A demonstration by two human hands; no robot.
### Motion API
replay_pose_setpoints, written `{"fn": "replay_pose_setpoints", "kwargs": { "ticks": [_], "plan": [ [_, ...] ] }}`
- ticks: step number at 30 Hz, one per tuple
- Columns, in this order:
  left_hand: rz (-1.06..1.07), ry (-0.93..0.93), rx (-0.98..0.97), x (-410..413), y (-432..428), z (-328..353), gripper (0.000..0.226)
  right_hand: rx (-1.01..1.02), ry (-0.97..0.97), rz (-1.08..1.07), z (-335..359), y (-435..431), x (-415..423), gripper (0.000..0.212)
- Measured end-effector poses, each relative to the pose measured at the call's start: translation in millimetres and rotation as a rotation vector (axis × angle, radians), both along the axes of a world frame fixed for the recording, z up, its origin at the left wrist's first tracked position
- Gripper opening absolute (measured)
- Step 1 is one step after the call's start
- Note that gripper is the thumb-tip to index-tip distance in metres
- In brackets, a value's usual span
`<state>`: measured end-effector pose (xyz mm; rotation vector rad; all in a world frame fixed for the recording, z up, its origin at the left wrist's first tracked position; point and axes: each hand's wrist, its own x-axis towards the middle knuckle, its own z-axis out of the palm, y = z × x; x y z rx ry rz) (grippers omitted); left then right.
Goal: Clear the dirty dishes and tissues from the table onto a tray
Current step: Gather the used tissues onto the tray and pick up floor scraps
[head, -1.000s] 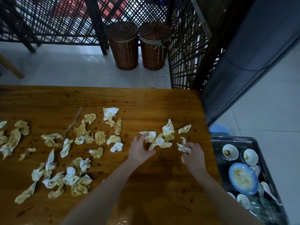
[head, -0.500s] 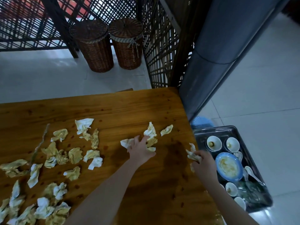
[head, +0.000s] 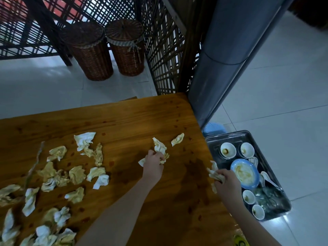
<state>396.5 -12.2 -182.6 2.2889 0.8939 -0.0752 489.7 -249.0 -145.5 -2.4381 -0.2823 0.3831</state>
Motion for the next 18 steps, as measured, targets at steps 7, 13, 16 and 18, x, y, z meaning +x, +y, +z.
{"fn": "replay_pose_setpoints", "kwargs": {
  "ticks": [7, 13, 16, 18],
  "plan": [
    [0.004, -0.116, -0.085, -8, -4, 21, 0.03, 0.064, -0.006, -0.067, 10, -1, -11, 0.028],
    [0.001, -0.193, -0.091, -8, -18, 46, 0.033, 0.106, -0.025, -0.055, 18, -5, 2, 0.032],
    [-0.004, -0.214, -0.07, 1, -32, 55, 0.031, 0.107, -0.022, -0.068, 21, -15, 16, 0.032],
    [0.012, -0.213, -0.062, 10, -43, 60, 0.029, 0.107, -0.028, -0.049, 22, -24, 27, 0.03]
  ]
}}
